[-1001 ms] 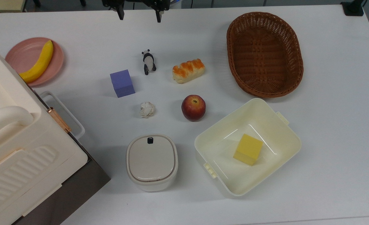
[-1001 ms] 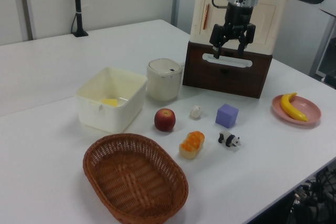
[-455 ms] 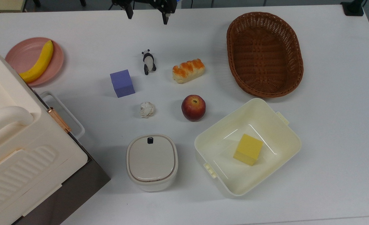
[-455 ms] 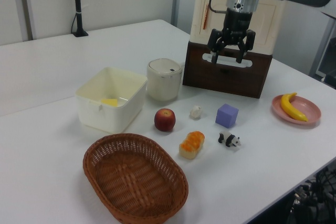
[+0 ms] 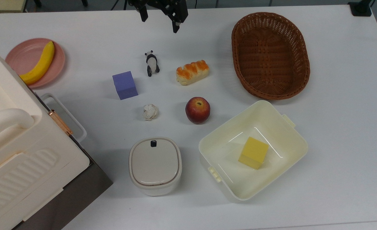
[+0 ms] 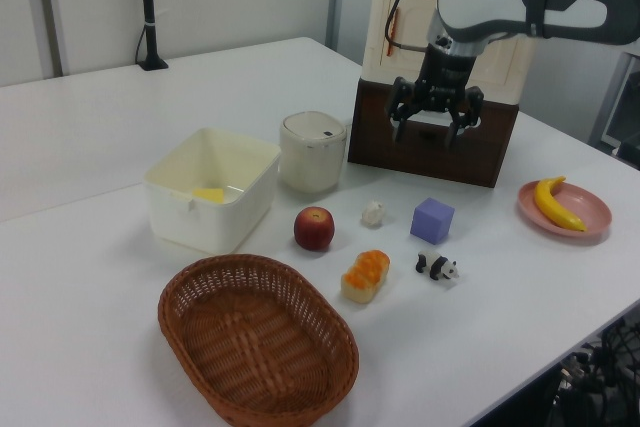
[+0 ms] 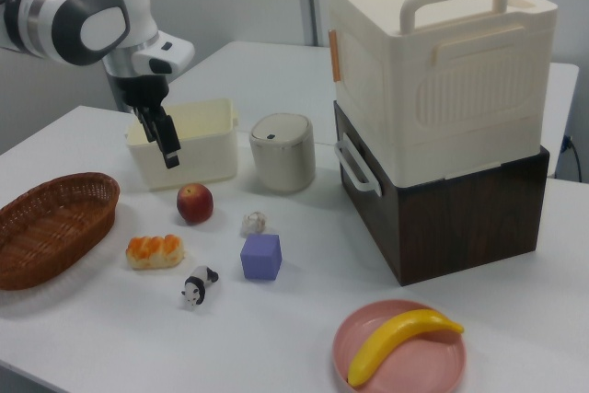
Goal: Put the bread in the basket
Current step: 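Move the gripper over the bread roll with orange topping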
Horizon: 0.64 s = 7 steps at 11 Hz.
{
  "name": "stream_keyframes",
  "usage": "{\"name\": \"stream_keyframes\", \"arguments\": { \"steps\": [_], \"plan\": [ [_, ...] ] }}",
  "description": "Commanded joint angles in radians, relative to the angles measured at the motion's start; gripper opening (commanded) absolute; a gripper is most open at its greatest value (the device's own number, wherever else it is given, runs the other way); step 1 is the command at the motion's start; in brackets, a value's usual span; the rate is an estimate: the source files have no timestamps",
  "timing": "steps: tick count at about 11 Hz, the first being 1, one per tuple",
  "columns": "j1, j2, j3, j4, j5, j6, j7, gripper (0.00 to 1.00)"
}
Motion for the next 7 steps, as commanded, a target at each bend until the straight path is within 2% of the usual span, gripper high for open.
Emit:
{"name": "stream_keyframes", "arguments": {
  "steps": [1,2,3,7],
  "plan": [
    [-0.063,-0.048,0.110,-0.101,0.043,0.069,0.159,1.00],
    [-0.066,-0.045,0.131,-0.109,0.051,0.095,0.221,1.00],
    [-0.042,-0.035,0.132,-0.112,0.051,0.103,0.293,1.00],
    [0.073,0.055,0.130,-0.121,0.033,0.124,0.407,1.00]
  ]
}}
